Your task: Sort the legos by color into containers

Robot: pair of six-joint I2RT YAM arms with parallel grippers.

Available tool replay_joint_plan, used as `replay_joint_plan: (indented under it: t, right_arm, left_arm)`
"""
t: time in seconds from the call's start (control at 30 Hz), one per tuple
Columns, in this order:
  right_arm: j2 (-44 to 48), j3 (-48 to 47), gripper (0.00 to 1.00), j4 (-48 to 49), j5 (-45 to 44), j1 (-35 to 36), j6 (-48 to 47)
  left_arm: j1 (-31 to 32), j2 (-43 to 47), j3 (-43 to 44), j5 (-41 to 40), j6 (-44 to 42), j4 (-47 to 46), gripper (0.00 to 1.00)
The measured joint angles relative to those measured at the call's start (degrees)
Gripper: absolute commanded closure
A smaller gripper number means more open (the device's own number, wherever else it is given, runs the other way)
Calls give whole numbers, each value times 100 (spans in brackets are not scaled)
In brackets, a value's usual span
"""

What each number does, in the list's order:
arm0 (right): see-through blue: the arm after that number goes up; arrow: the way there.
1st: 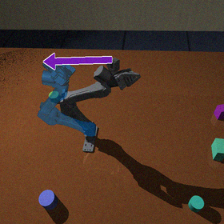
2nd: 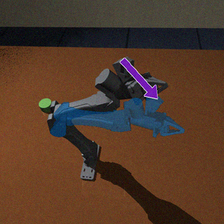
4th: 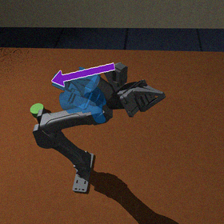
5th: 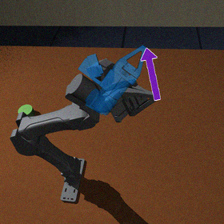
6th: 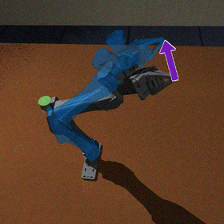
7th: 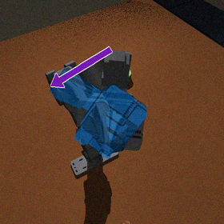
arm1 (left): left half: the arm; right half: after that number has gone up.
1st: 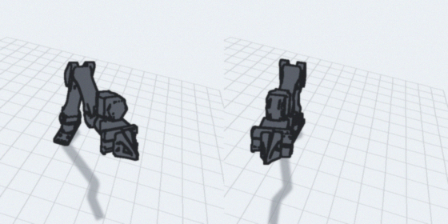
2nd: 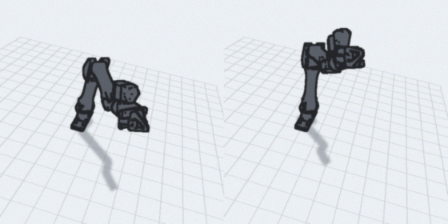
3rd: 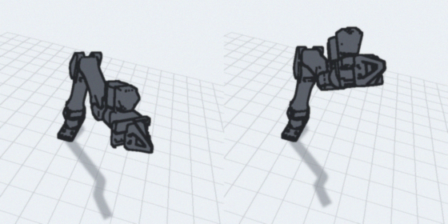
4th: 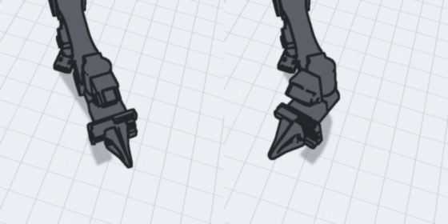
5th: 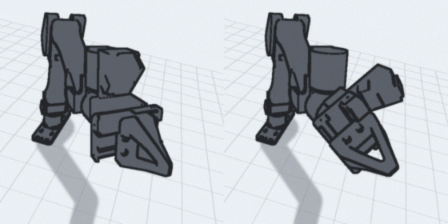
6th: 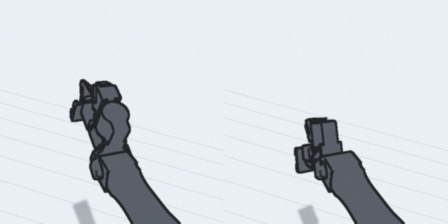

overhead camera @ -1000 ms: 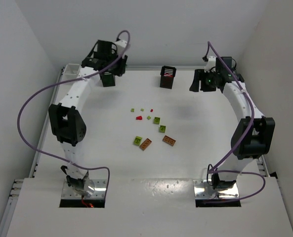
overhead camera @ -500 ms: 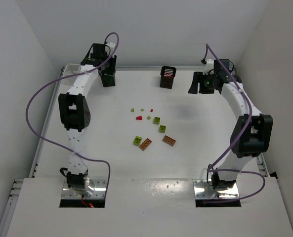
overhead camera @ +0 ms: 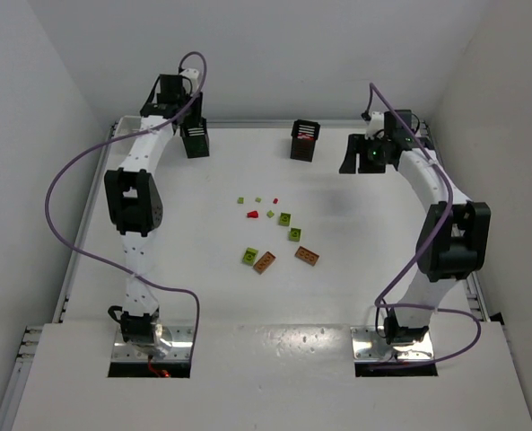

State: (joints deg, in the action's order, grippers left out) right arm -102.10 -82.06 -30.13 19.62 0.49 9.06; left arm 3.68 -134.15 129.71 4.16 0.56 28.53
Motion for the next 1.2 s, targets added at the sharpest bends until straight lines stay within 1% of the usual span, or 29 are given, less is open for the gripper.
replay_joint_plan:
  t: [0.1,0.17,0.23,0.27,0.33,0.53,0.63,0.67,0.77,0.8,0.9,0.93,1.0,1.03,1.13,1.2]
  right_arm:
    - [0,0,37,0,13,11,-9]
    - [0,0,37,-9,26,39,-31]
    - [0,0,37,-13,72,66,-90]
    - [0,0,37,-26,98,79,-116]
    - [0,4,37,-42,149,120,-184]
    - [7,76,37,-98,186,367,-501]
    - [68,264,37,-142,175,568,-758]
    - [116,354,37,-164,149,645,-846]
    - [348,667,37,-216,83,857,-1091]
    - [461,778,37,-219,24,942,-1196]
    - [850,1062,37,-203,-164,1137,-1460]
    - [1029,1174,33,-151,-254,1182,-1547]
    - [1412,1410,30,9,-428,1213,-1738]
    - [1626,1530,26,114,-511,1213,-1840]
    - [2197,1755,4,426,-767,1198,-2083]
    - [2439,1784,4,577,-887,1161,-2210]
  left_arm:
    - [-22,-7,0,-59,15,-44,53]
    - [-42,-11,0,-105,11,-74,48]
    - [-57,-11,0,-175,13,-98,40]
    - [-63,-11,0,-216,9,-105,30]
    - [-74,-11,0,-262,13,-125,22]
    - [-79,-11,0,-350,15,-153,21]
    - [-79,92,-105,-308,17,-181,16]
    - [-79,188,-208,-271,15,-177,16]
    - [-79,758,-750,-103,44,-144,10]
    - [-79,1012,-955,-26,61,-105,1]
    - [-70,1893,-1530,103,122,-52,1]
    - [-35,2221,-1703,96,146,-33,1]
    - [-13,2809,-1930,90,175,22,1]
    - [0,3093,-2052,109,197,28,1]
    - [-24,3923,-2520,313,289,46,1]
    - [-55,4350,-2863,514,289,96,1]
